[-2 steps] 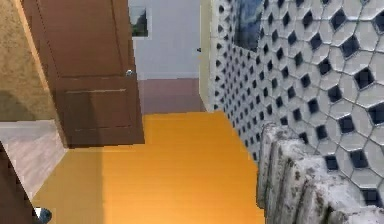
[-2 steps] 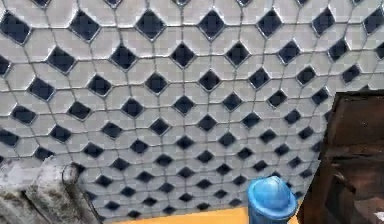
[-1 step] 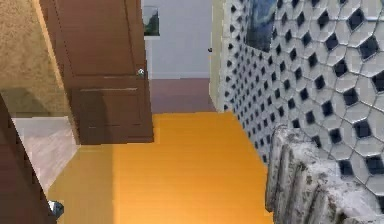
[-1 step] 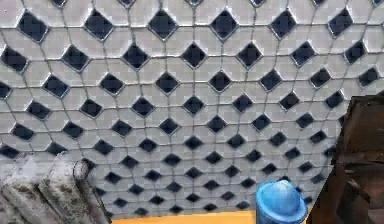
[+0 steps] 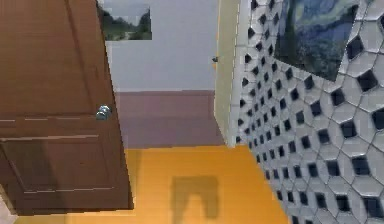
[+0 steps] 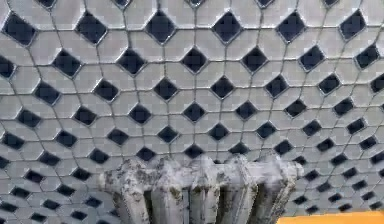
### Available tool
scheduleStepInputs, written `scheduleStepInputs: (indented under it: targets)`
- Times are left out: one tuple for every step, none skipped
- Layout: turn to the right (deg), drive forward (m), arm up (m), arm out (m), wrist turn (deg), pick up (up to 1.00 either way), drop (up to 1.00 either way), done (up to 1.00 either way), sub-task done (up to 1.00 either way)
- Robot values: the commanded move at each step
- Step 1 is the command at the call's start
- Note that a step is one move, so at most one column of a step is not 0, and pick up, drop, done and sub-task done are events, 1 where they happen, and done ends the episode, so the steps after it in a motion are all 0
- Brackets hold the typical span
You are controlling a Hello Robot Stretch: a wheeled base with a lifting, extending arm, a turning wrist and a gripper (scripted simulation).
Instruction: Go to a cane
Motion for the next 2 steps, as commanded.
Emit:
scheduleStepInputs:
  targets:
    - [0.0,1.0,0.0,0.0,0.0,0.0,0.0,0.0,0.0]
    - [0.0,0.4,0.0,0.0,0.0,0.0,0.0,0.0,0.0]
